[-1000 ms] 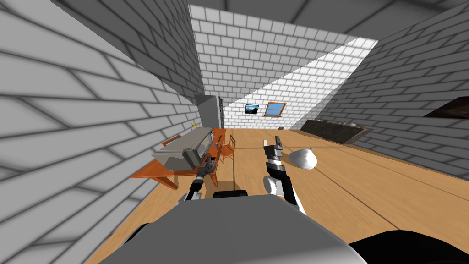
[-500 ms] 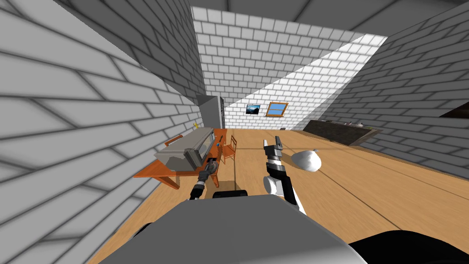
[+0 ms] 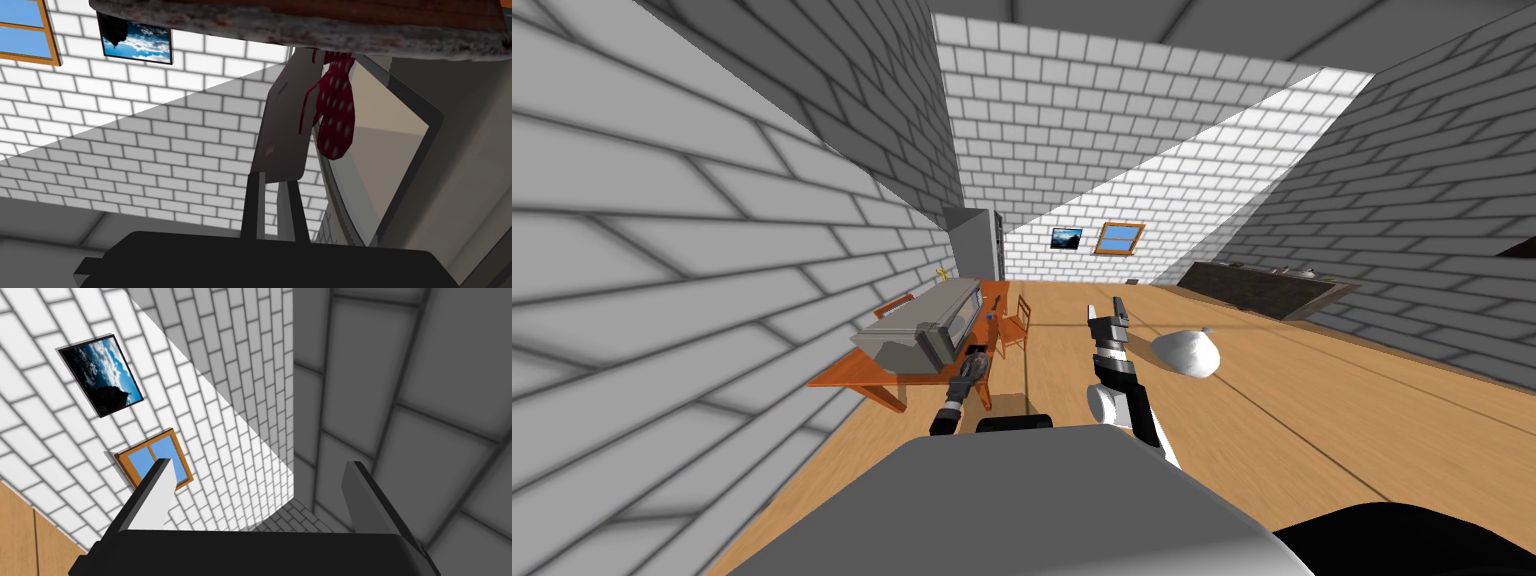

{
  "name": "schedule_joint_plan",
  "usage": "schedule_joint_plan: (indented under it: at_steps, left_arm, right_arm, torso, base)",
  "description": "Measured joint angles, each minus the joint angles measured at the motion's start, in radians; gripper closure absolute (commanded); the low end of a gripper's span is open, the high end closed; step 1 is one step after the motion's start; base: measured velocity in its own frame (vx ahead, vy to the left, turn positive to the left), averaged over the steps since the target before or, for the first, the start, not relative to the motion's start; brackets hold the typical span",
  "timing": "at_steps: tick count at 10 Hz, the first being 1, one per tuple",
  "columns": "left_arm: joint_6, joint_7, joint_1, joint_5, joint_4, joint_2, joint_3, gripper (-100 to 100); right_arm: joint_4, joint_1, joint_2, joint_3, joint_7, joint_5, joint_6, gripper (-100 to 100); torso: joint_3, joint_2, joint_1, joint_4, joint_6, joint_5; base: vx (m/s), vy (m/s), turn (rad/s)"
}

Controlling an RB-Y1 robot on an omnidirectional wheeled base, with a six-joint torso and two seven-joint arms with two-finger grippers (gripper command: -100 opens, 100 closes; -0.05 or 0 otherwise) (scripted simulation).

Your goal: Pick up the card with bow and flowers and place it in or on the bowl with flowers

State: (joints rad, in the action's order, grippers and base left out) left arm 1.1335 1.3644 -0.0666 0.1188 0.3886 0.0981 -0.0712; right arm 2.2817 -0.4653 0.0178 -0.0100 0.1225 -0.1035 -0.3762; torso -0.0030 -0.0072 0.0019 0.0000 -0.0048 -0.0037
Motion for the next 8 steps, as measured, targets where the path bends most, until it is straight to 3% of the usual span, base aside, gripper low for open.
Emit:
schedule_joint_plan:
  at_steps: [1,3,5,6,8]
  left_arm:
    - [0.002,0.018,0.019,0.016,0.018,-0.012,0.0,100]
    - [0.038,0.046,0.012,0.031,-0.025,-0.027,-0.005,100]
    - [0.027,0.047,0.03,0.036,0.006,-0.03,-0.003,100]
    - [0.025,0.047,0.03,0.036,0.008,-0.03,-0.002,-100]
    - [0.025,0.047,0.03,0.036,0.008,-0.03,-0.002,-100]
  right_arm:
    - [0.0,0.0,0.0,0.0,0.0,0.0,0.0,0]
    - [0.0,0.0,0.0,0.0,0.0,0.0,0.0,0]
    - [0.0,0.0,0.0,0.0,0.0,0.0,0.0,0]
    - [0.0,0.0,0.0,0.0,0.0,0.0,0.0,0]
    - [0.0,0.0,0.0,0.0,0.0,0.0,0.0,0]
  torso:
    - [0.0,-0.001,0.001,0.0,0.0,0.0]
    - [0.0,0.0,0.001,0.0,0.0,0.0]
    - [0.001,0.002,0.0,0.0,-0.001,0.0]
    - [0.001,0.002,0.0,0.0,-0.001,0.0]
    - [0.001,0.002,0.0,0.0,-0.001,0.0]
  base:
    - [0.046,0.043,0.043]
    - [0.012,0.018,-0.003]
    - [0.0,0.0,0.0]
    - [0.0,0.0,0.0]
    - [0.0,0.0,0.0]
